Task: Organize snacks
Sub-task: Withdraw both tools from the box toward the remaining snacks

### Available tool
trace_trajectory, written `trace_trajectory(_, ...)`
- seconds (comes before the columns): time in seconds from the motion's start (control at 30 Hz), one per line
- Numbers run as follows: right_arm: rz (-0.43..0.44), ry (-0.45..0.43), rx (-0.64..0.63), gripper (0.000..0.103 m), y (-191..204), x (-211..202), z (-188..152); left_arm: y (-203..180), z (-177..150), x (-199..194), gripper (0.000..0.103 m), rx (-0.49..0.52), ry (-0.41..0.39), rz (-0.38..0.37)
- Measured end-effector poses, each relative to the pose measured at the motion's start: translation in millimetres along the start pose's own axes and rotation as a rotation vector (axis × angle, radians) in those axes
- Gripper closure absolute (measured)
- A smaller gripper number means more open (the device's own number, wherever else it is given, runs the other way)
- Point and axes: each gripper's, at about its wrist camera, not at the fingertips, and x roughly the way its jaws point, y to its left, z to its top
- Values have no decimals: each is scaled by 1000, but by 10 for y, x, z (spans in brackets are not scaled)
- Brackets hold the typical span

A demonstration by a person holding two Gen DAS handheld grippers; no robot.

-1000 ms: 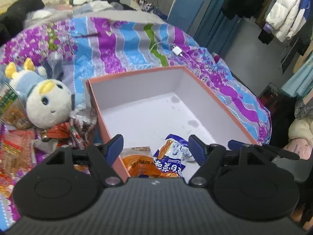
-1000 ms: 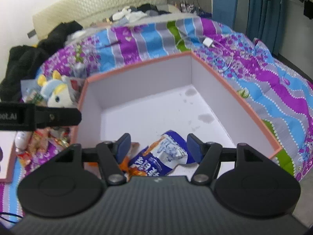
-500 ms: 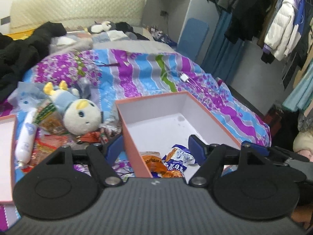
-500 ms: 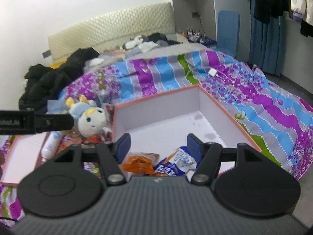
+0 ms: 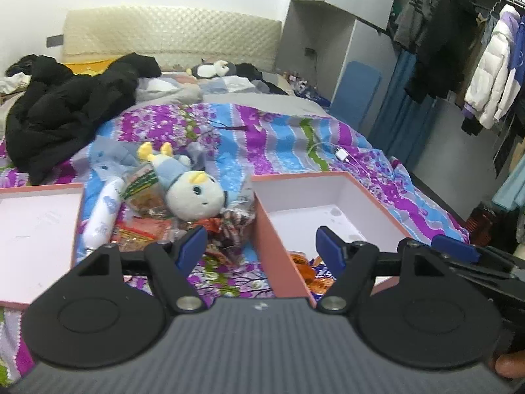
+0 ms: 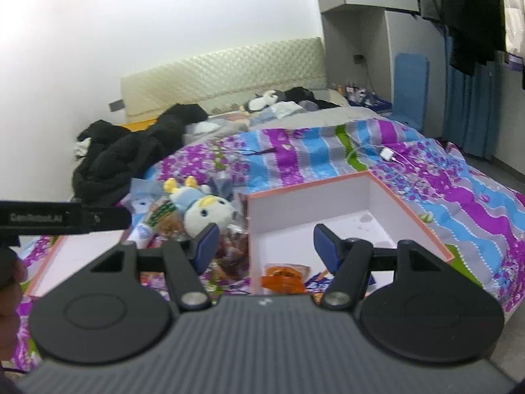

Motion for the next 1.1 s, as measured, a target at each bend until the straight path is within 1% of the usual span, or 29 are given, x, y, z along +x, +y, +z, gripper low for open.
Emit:
trace_trajectory(0.07, 13, -8, -13, 37, 79, -46, -39, 65, -57, -99, 26, -3, -11, 8)
trace_trajectory(0.27, 74, -2, -36, 37, 332, -130, -166, 315, -235, -403, 26, -24, -26, 67)
trace_trajectory(0.47, 123, 21, -80, 37, 588, -206, -334, 526, -432, -651, 25, -51, -26, 131)
trace_trajectory(0.6, 156, 46, -107, 37, 698, -241, -459, 609, -573, -769, 25, -63, -34, 151)
trace_trajectory(0.8, 192, 65, -158, 37, 844, -256, -643, 665, -854, -794, 24, -45, -44, 226)
trace_trajectory(0.9, 201, 87, -169, 37, 895, -208, -744, 757, -1018, -742, 24, -73, -23, 240)
trace_trajectory(1.1, 209, 125, -185, 37, 1008, -43, -919, 995, -1280, -603, 24, -124, 19, 245)
